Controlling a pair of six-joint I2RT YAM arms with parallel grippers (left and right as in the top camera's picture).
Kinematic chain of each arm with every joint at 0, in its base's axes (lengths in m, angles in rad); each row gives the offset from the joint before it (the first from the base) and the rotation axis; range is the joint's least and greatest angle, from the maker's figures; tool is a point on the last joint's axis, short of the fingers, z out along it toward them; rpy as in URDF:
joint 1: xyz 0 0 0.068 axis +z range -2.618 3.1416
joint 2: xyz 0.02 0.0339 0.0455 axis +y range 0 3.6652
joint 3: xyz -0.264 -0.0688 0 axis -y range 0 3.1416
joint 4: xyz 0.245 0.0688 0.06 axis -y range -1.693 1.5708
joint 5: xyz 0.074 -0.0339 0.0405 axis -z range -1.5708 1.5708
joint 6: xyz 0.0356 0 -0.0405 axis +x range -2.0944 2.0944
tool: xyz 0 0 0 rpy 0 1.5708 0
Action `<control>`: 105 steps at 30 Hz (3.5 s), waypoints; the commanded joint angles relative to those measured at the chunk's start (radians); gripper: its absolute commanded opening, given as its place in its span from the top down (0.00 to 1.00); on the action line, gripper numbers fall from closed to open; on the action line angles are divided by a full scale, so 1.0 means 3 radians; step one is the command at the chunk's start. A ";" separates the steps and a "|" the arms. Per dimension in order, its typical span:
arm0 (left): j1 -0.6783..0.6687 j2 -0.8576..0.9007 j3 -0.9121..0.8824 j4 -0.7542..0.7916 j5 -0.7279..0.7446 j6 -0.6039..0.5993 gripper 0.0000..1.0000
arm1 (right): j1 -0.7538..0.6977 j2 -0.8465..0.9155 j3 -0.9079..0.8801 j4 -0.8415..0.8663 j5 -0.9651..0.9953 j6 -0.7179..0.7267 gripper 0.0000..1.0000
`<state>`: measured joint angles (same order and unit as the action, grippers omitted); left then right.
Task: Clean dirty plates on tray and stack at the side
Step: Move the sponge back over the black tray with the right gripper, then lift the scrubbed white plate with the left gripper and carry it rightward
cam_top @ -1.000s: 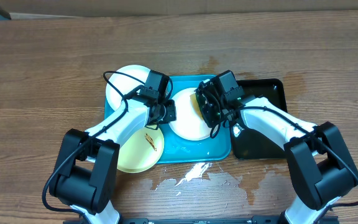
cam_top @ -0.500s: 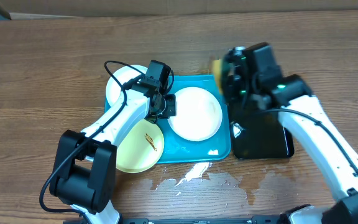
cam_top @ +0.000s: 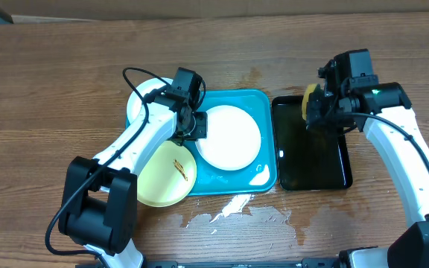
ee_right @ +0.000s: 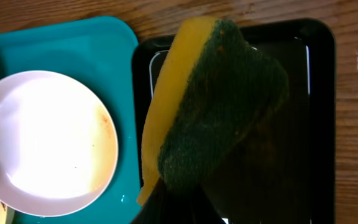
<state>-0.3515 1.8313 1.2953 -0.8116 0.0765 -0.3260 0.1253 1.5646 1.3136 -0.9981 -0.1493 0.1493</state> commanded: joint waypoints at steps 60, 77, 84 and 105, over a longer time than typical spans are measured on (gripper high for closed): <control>-0.0450 0.0036 0.1216 -0.0081 -0.0019 0.0089 0.96 | -0.0033 -0.0010 -0.0169 -0.0673 0.0409 0.0407 0.91; -0.0805 0.0042 0.1216 0.0754 -0.0289 0.0301 0.96 | -0.0032 -0.0010 -0.0169 -0.0771 0.0407 0.0553 0.90; -0.0985 0.0042 0.1214 0.1108 -0.0637 0.0504 0.96 | -0.0032 -0.0010 -0.0169 -0.0769 0.0407 0.0553 0.90; -0.1546 0.0117 0.1214 0.1970 -0.1479 0.1792 0.96 | -0.0032 -0.0010 -0.0169 -0.0769 0.0408 0.0553 0.90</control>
<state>-0.7891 1.8370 1.6299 -0.2447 -0.2600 0.1211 0.1192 1.5646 1.2663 -1.2312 -0.0368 0.3107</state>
